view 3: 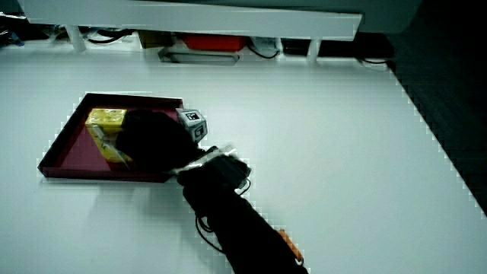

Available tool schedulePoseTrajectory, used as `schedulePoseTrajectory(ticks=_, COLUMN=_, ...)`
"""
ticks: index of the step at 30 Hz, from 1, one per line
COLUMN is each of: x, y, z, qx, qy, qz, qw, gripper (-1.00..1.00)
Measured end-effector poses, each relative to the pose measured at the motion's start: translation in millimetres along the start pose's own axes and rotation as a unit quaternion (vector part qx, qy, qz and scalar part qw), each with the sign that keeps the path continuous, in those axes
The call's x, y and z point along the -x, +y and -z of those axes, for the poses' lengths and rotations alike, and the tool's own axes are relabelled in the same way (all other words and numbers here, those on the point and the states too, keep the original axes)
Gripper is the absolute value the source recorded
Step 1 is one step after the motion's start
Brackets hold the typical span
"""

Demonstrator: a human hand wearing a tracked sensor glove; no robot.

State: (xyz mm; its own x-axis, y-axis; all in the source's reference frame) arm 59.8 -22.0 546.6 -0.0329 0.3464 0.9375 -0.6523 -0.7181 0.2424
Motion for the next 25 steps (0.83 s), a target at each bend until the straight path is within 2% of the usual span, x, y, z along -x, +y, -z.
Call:
schedulePoseTrajectory(ticks=6, x=0.6, y=-3.2, z=-0.8, qx=-0.009, qy=-0.001, qz=0.000, qw=1.0000, gripper=0.40)
schedulePoseTrajectory(ticks=9, x=6.4, y=-6.2, z=-3.6, qx=0.004, qy=0.017, qz=-0.010, qw=0.9998, gripper=0.55)
schedulePoseTrajectory(ticks=11, x=18.9, y=-10.5, z=-4.4, qx=0.018, qy=0.004, qz=-0.012, qw=0.9998, gripper=0.65)
schedulePoseTrajectory(ticks=13, x=32.1, y=-14.7, z=-6.8, qx=0.033, qy=-0.025, qz=-0.007, qw=0.9991, gripper=0.75)
schedulePoseTrajectory(ticks=15, x=47.8, y=-20.4, z=-7.9, qx=0.047, qy=-0.033, qz=-0.003, qw=0.9983, gripper=0.85)
schedulePoseTrajectory(ticks=18, x=64.9, y=-27.9, z=-13.9, qx=0.071, qy=-0.061, qz=0.005, qw=0.9956, gripper=1.00)
schedulePoseTrajectory(ticks=21, x=81.8, y=-36.2, z=-18.7, qx=0.092, qy=-0.113, qz=0.028, qw=0.9890, gripper=1.00)
schedulePoseTrajectory(ticks=23, x=95.6, y=-43.6, z=-20.1, qx=0.103, qy=-0.123, qz=0.049, qw=0.9858, gripper=1.00)
schedulePoseTrajectory(ticks=24, x=104.4, y=-48.5, z=-20.4, qx=0.102, qy=-0.122, qz=0.063, qw=0.9852, gripper=1.00)
schedulePoseTrajectory(ticks=25, x=111.8, y=-52.7, z=-21.6, qx=0.102, qy=-0.122, qz=0.065, qw=0.9851, gripper=1.00)
